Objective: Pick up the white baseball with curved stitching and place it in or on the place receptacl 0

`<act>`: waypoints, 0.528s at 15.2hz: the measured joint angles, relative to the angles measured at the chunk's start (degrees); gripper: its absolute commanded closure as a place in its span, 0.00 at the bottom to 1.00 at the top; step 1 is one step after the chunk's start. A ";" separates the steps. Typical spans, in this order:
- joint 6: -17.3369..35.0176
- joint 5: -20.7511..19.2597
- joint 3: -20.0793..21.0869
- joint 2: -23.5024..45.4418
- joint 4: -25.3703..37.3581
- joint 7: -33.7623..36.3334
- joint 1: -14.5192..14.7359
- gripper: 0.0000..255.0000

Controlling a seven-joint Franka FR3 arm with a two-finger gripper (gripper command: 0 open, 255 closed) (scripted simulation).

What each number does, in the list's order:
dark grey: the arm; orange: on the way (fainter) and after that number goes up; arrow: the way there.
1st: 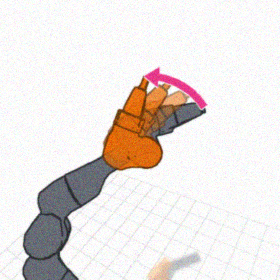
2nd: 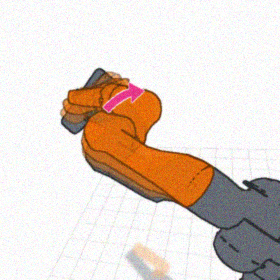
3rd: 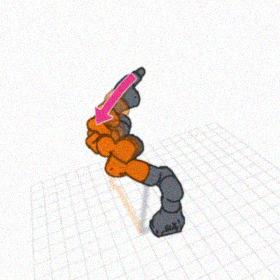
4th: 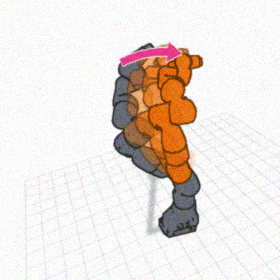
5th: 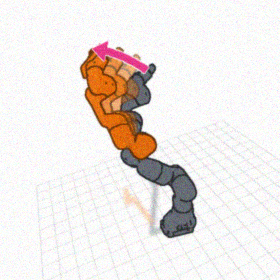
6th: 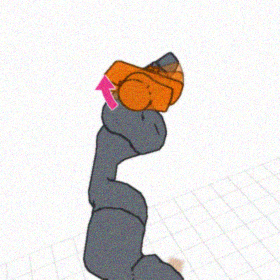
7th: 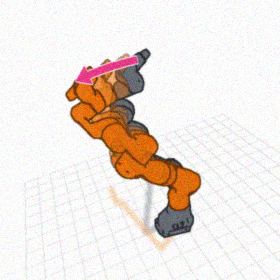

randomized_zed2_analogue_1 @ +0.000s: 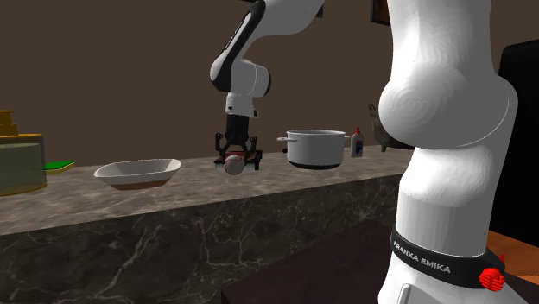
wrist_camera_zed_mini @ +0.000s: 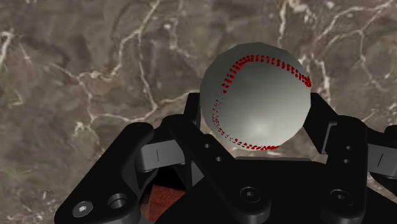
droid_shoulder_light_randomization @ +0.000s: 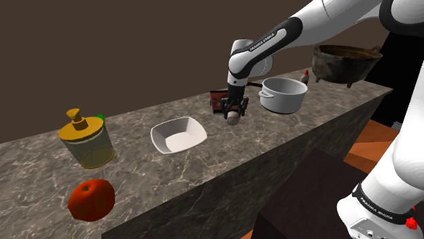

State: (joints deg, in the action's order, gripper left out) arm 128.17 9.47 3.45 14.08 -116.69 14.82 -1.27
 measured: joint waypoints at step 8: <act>-3.30 -0.23 -0.06 -2.13 1.17 0.49 -0.04 1.00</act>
State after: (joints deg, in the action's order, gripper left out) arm 124.86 9.24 3.39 11.95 -115.52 15.31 -1.31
